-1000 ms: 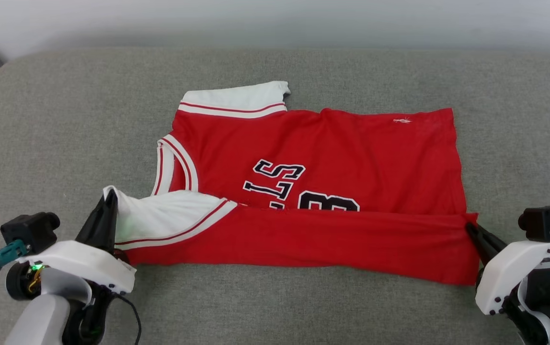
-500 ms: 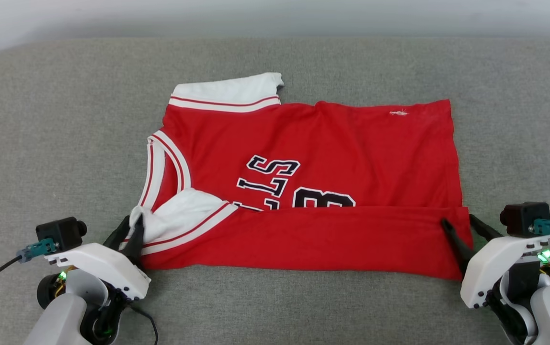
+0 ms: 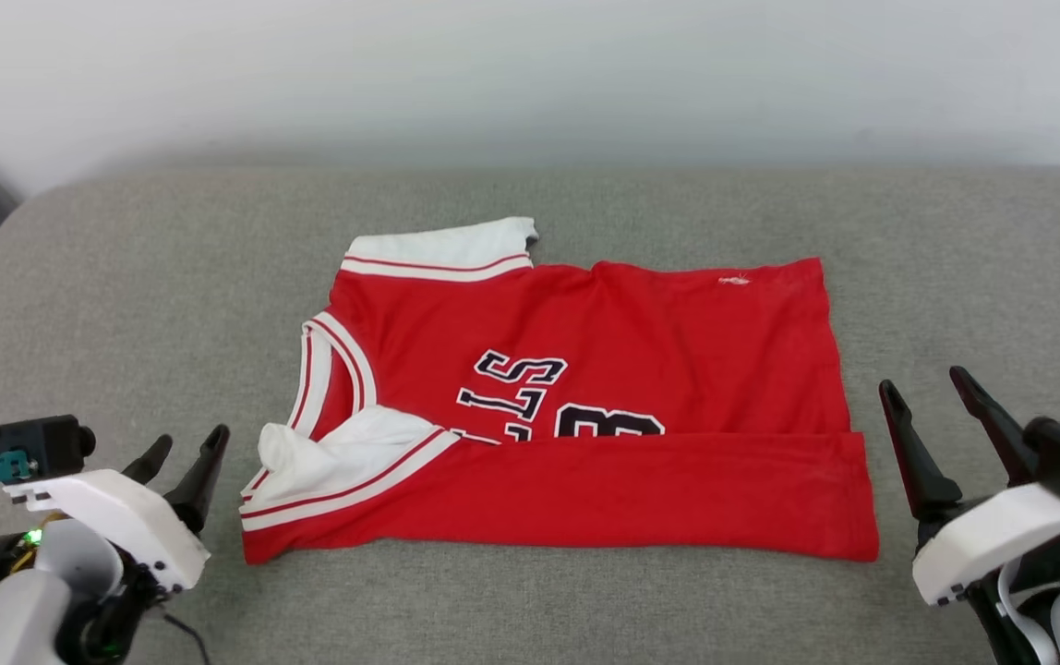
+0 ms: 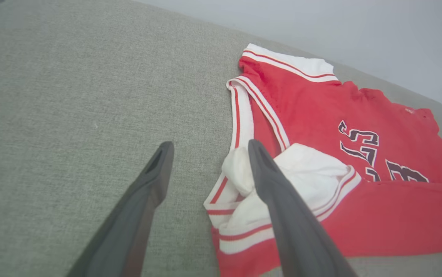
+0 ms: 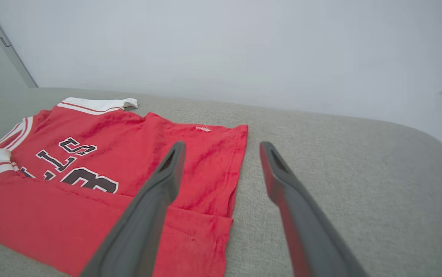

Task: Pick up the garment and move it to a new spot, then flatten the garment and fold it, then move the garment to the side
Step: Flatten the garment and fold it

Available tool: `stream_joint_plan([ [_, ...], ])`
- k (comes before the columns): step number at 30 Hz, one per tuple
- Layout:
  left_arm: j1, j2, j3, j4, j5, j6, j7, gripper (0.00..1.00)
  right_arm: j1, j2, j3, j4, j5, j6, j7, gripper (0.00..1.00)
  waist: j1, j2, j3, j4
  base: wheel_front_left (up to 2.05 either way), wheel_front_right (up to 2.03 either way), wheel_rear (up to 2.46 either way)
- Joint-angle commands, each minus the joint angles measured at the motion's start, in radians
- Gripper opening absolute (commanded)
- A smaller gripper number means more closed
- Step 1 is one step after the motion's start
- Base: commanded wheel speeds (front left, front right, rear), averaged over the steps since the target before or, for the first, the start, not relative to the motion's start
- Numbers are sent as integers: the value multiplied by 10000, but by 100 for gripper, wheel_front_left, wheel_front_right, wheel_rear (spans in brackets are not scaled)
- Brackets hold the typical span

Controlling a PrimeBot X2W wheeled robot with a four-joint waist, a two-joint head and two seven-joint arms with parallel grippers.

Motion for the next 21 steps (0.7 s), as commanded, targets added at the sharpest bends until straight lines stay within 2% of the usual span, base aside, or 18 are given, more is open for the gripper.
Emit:
stream_joint_plan([
  [1,132,164,-64,-101,-60,-23,235,100,161,125,-74,-126,-69,-7,-41,100,-1,0,-153,-104,0,0,0],
  [6,490,1269,-458,-1008,-594,-40,2285,100,664,560,-362,-909,-414,-7,88,100,-1,0,-239,-397,0,0,0],
  [7,716,1750,-537,-1493,-1051,-45,3332,100,876,766,-419,-1315,-463,-7,178,100,-1,0,-135,-565,0,0,0],
  [10,882,2095,-609,-1735,-1341,31,4135,100,1011,944,-469,-1574,-477,-7,220,100,-1,0,62,-765,0,0,0],
  [14,978,2153,-621,-1699,-1638,142,4604,100,938,1126,-438,-1735,-408,-7,226,100,-1,0,429,-1054,0,0,0],
  [21,797,2088,-644,-1191,-2088,86,5118,100,758,1291,-474,-1795,-272,-6,331,100,-1,0,1157,-1448,0,0,0],
])
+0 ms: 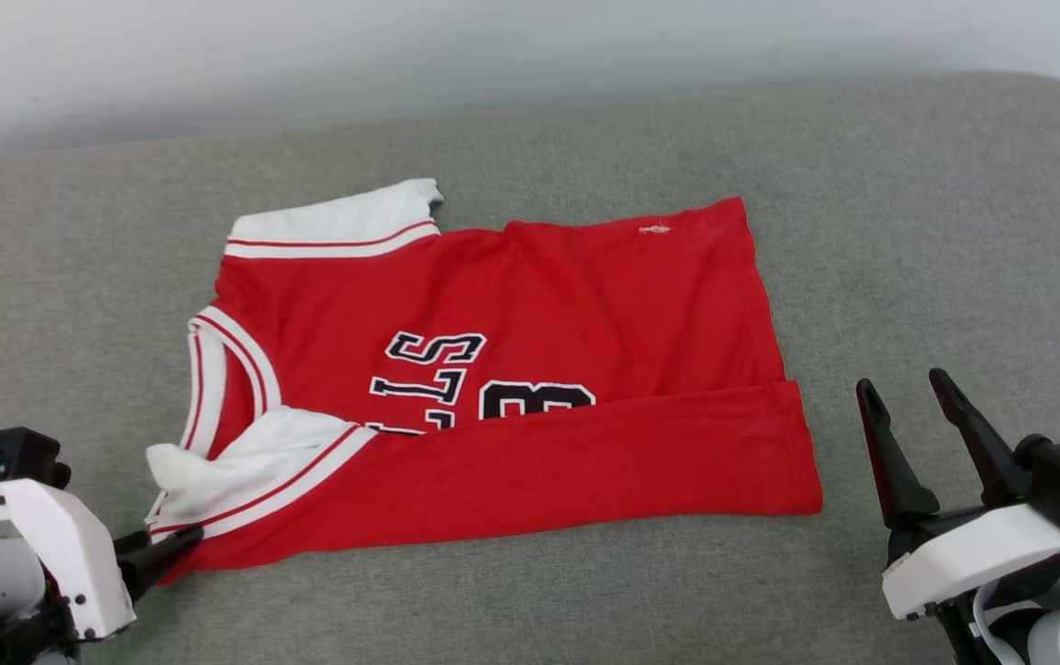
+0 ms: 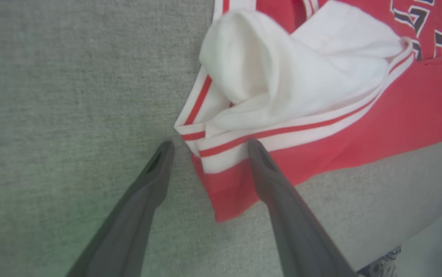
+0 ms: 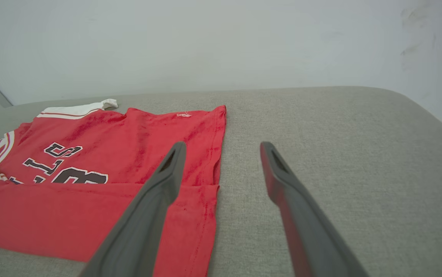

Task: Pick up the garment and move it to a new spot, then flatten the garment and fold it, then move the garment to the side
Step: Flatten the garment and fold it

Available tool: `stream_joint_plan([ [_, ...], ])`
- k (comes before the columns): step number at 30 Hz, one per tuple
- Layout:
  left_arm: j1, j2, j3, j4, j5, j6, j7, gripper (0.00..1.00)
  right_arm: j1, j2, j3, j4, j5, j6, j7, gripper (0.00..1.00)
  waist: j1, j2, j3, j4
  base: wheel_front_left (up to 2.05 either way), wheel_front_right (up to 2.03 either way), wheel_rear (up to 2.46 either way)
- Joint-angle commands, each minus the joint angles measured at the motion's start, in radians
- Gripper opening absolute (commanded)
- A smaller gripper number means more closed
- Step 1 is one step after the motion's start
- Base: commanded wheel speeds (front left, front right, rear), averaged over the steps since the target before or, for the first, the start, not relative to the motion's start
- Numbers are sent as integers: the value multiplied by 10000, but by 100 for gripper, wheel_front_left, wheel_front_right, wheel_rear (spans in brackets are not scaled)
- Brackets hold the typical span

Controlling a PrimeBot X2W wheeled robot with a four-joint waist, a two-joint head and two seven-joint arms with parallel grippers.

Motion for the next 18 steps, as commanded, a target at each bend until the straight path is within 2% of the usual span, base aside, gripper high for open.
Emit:
stream_joint_plan([
  [1,49,-162,-121,292,-63,31,175,100,-118,65,-22,-32,45,-6,33,100,1,0,281,-176,0,0,0],
  [4,151,-409,-354,702,-314,46,689,100,-206,23,-66,-16,157,-7,109,100,1,0,435,-272,0,0,0],
  [5,187,-547,-425,785,-402,41,821,85,-246,16,-104,-3,221,-7,151,100,1,0,459,-284,0,0,0],
  [6,224,-710,-492,855,-520,36,950,49,-289,-34,-144,-27,286,-6,210,100,1,0,478,-282,0,0,0],
  [7,230,-852,-535,894,-608,28,994,36,-303,-50,-198,8,399,-6,360,100,1,0,497,-269,0,0,0],
  [8,220,-938,-564,926,-642,18,998,28,-318,-74,-225,27,523,-6,492,100,1,0,508,-256,0,0,0],
  [9,205,-997,-601,942,-667,3,1000,0,-353,-130,-289,28,625,-6,651,100,1,0,518,-227,0,0,0],
  [13,29,-1026,-503,769,-706,-59,629,0,-427,-473,-449,235,1125,-6,1927,100,1,0,466,-39,0,0,0],
  [18,-280,-856,-295,273,-558,-101,-88,0,-568,-641,-756,455,1421,-6,4166,100,1,0,378,266,0,0,0],
])
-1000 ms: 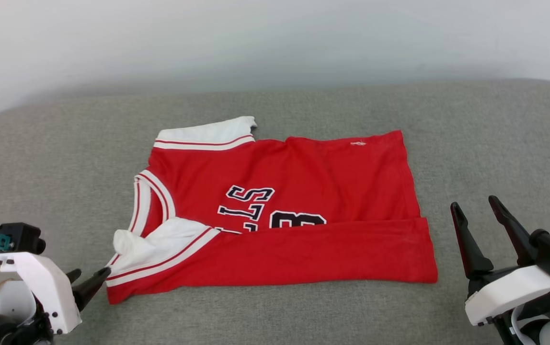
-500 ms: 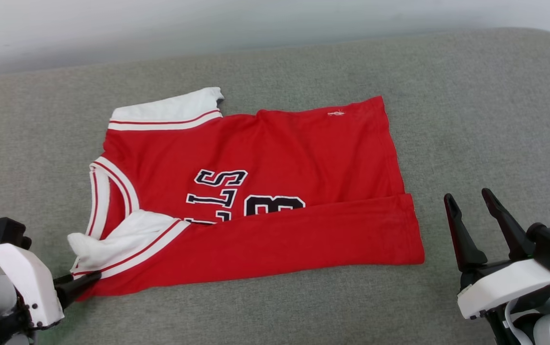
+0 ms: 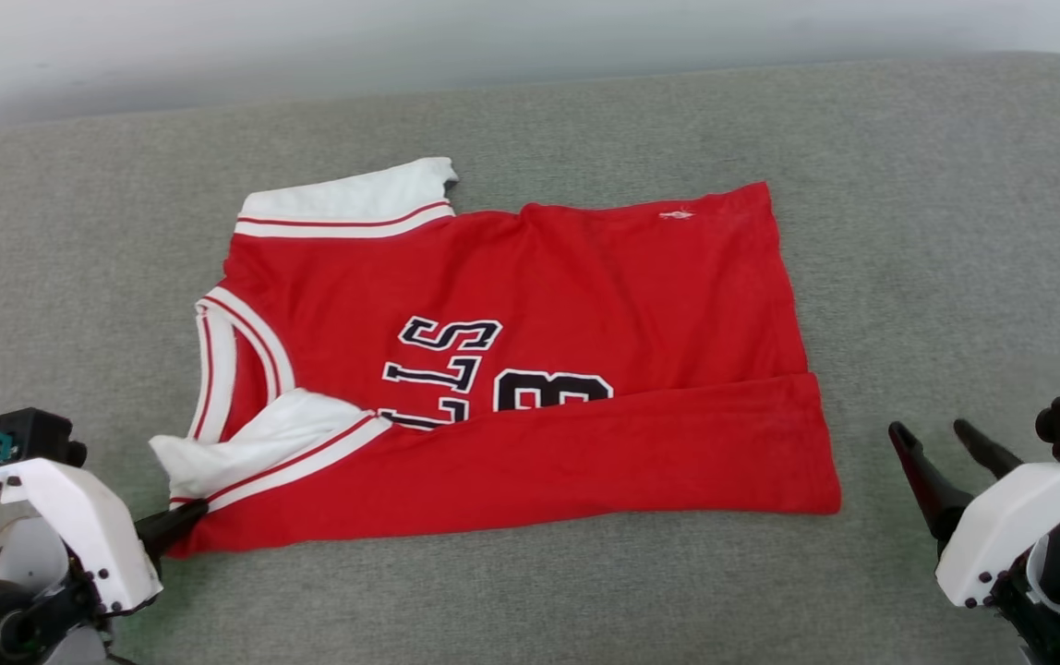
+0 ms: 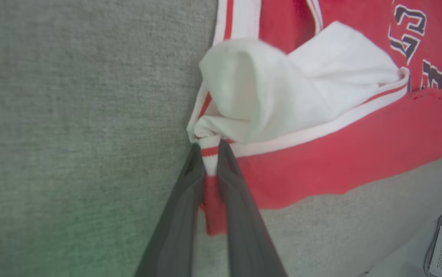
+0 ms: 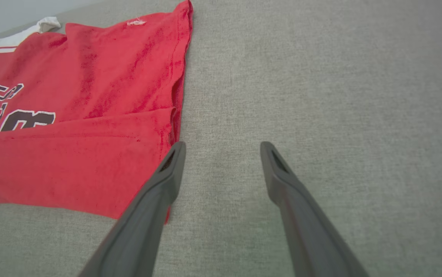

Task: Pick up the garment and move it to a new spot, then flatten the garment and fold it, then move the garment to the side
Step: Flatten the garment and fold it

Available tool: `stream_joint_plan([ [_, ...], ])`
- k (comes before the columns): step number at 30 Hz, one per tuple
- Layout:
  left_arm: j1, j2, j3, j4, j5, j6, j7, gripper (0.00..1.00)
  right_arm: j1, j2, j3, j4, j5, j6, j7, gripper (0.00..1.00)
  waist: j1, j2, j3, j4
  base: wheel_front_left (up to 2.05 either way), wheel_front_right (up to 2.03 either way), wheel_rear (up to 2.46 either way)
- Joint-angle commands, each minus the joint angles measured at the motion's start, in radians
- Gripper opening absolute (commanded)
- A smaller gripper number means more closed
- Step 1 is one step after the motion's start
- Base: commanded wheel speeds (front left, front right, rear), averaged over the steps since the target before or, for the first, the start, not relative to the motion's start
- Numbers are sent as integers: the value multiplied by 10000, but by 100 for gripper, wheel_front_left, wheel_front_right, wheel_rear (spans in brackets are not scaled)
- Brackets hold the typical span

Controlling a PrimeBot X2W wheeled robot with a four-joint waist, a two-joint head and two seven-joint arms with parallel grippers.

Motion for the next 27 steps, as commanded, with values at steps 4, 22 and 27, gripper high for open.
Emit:
stream_joint_plan([
  [4,-40,-112,-117,-585,212,-22,-433,0,-318,8,-97,150,300,-4,1742,100,0,0,54,362,0,0,0],
  [22,-177,34,-425,-2381,1163,45,-1363,0,-1023,513,842,2190,553,12,3575,0,0,0,501,1236,0,0,0],
  [27,-88,-91,-390,-2311,1286,113,-1667,0,-1283,225,705,1921,393,-4,3408,0,0,0,263,1189,0,0,0],
])
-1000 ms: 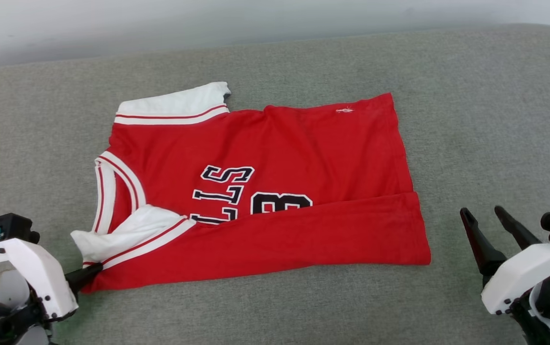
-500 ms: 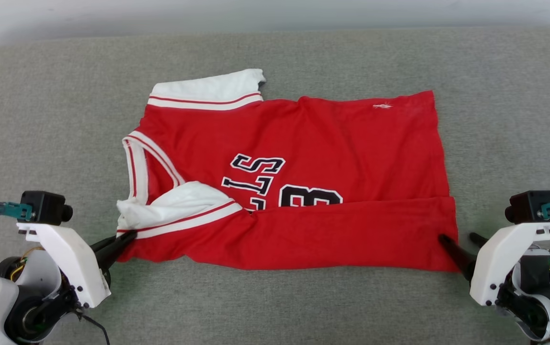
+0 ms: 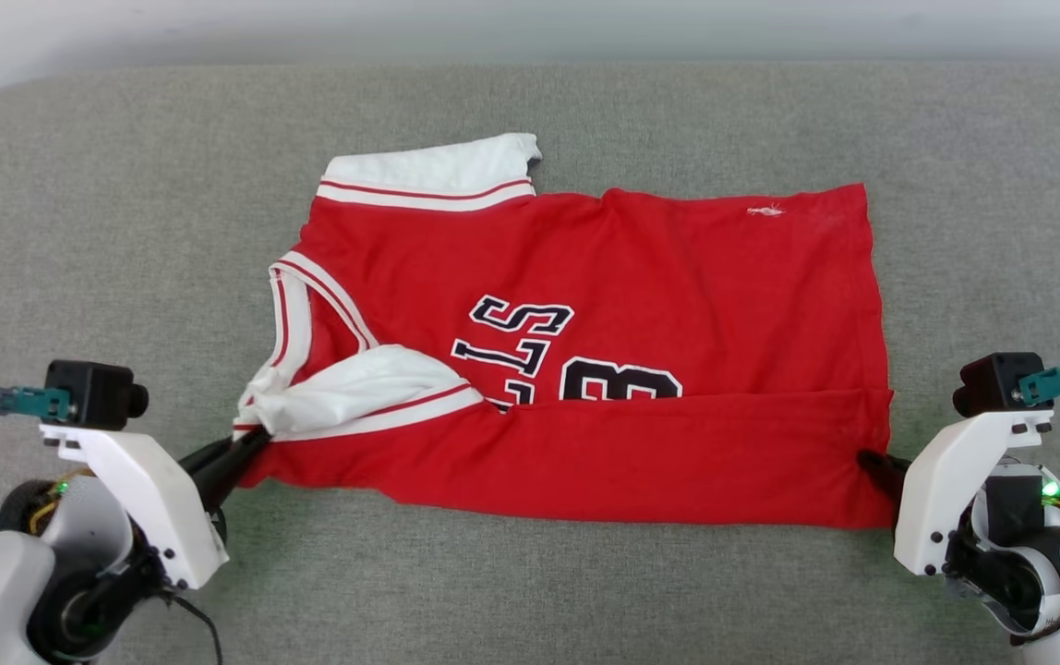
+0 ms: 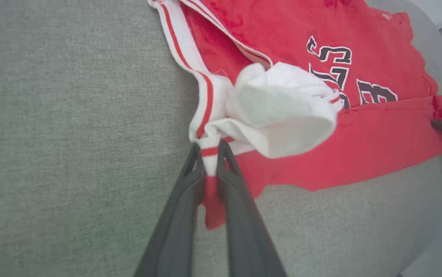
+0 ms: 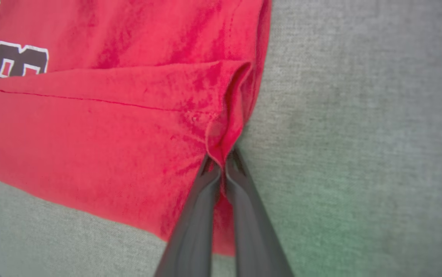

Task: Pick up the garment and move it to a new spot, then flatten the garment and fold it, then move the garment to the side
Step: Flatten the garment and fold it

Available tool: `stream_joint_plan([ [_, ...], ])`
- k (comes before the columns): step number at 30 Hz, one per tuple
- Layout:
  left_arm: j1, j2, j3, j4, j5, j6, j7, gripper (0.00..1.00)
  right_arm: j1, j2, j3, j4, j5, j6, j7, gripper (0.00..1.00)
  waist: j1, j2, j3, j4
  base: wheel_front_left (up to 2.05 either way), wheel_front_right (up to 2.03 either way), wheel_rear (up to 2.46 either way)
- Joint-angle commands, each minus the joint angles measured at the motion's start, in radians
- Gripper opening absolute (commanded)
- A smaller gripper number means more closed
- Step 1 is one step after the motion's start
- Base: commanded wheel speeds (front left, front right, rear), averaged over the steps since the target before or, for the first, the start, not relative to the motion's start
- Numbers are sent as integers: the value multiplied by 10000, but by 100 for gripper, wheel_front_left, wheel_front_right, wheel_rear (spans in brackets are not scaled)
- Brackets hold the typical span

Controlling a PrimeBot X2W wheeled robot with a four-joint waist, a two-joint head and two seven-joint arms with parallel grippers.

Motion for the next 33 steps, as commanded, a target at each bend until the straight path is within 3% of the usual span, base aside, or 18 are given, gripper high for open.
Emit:
stream_joint_plan([
  [1,111,-99,-30,6,-7,-20,-51,0,131,34,114,160,-42,-4,102,0,-1,0,-113,-34,0,0,0],
  [10,536,-345,-76,268,25,129,-507,0,307,-238,259,-189,68,-4,-90,0,-1,0,-1243,-124,0,0,0],
  [19,1633,-173,-163,-128,60,867,-436,0,1229,-413,268,-331,400,-4,-80,0,-1,0,-2512,-78,0,0,0],
  [27,2800,-84,-215,-693,-215,1489,-204,0,2221,-392,3,-608,571,-4,131,0,-1,0,-2856,-150,0,0,0],
  [28,2837,-167,-256,-676,-219,1471,-226,0,2330,-334,-5,-589,601,-4,107,23,-1,0,-2850,-160,0,0,0],
  [30,2848,-359,-283,-500,-284,1409,-403,45,2441,-288,-11,-578,611,-4,-81,100,-1,0,-2823,-180,0,0,0],
  [31,2816,-420,-322,-348,-218,1358,-487,82,2502,-273,10,-544,607,-4,-182,100,-1,0,-2805,-196,0,0,0],
  [32,2739,-512,-333,-216,-185,1346,-597,100,2544,-272,93,-578,607,-4,-325,100,-1,0,-2787,-218,0,0,0],
  [33,2661,-602,-327,-121,-156,1334,-691,100,2545,-281,173,-682,641,-2,-517,100,-1,0,-2770,-251,0,0,0],
])
